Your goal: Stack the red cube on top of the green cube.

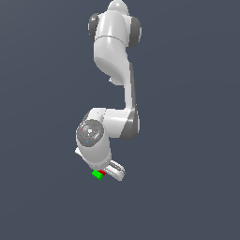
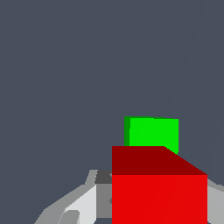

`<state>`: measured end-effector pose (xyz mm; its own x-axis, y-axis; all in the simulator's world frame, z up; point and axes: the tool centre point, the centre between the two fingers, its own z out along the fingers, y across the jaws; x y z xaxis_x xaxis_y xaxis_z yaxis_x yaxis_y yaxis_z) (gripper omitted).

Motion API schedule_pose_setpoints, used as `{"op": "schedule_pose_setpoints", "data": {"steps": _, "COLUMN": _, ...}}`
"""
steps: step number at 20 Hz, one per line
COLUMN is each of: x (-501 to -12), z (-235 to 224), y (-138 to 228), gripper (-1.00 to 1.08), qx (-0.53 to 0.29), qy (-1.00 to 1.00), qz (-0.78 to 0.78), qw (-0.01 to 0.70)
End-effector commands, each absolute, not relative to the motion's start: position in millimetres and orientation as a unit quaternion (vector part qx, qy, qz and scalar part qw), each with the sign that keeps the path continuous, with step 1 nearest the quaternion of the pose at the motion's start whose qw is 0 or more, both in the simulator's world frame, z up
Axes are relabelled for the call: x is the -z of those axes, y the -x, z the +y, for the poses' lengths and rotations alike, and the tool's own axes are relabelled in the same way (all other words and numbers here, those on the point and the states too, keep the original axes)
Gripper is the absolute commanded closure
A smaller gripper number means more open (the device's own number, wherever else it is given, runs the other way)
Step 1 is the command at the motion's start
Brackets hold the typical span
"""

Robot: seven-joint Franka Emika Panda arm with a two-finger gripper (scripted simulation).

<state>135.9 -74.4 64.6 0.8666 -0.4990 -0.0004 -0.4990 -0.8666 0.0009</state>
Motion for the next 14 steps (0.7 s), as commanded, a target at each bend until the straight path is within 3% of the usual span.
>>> {"op": "schedule_pose_setpoints", "data": {"steps": 1, "x": -63.5, "z": -83.6, "y": -140.4, "gripper": 1.08, "qx": 0.0, "qy": -0.966, "qz": -0.257, "qw": 0.0}}
{"op": "schedule_pose_setpoints", "data": {"steps": 11, "x": -60.6, "z": -97.1, "y": -146.5, "gripper": 1.08, "qx": 0.0, "qy": -0.966, "qz": -0.257, "qw": 0.0}}
{"op": "schedule_pose_setpoints", "data": {"steps": 12, "x": -60.6, "z": -97.1, "y": -146.5, "gripper": -0.92, "qx": 0.0, "qy": -0.966, "qz": -0.257, "qw": 0.0}}
{"op": "schedule_pose_setpoints", "data": {"steps": 14, "x": -60.6, "z": -97.1, "y": -146.5, "gripper": -0.92, "qx": 0.0, "qy": -0.966, "qz": -0.257, "qw": 0.0}}
